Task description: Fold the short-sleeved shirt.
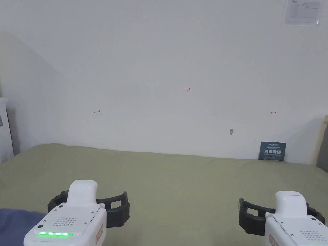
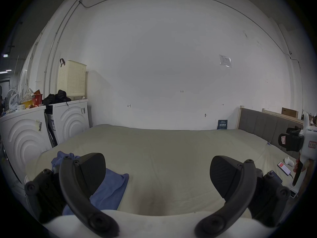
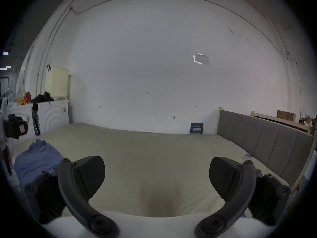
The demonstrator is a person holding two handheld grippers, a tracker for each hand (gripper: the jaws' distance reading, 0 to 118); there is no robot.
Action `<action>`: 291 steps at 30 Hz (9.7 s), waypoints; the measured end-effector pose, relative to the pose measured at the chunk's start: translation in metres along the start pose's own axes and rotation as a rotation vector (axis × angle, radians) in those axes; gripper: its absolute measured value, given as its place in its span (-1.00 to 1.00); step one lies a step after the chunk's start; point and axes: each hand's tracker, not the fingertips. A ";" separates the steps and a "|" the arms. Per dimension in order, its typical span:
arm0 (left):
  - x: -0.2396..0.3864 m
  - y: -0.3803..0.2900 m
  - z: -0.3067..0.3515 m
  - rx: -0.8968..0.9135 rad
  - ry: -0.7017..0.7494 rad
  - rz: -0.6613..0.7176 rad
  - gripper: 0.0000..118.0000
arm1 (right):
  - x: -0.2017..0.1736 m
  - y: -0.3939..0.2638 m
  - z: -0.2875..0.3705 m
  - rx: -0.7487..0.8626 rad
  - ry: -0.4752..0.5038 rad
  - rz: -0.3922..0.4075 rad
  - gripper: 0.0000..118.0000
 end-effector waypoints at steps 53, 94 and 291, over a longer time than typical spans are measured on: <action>-0.005 0.012 -0.003 -0.006 -0.023 0.024 1.00 | -0.005 0.007 -0.001 0.009 0.052 -0.013 1.00; -0.007 0.014 -0.002 0.012 -0.003 -0.003 1.00 | 0.011 0.009 -0.009 0.019 0.000 -0.036 1.00; 0.147 0.037 -0.187 -0.521 -0.580 0.019 0.56 | 0.098 0.020 -0.033 -0.223 -0.091 -0.065 -1.00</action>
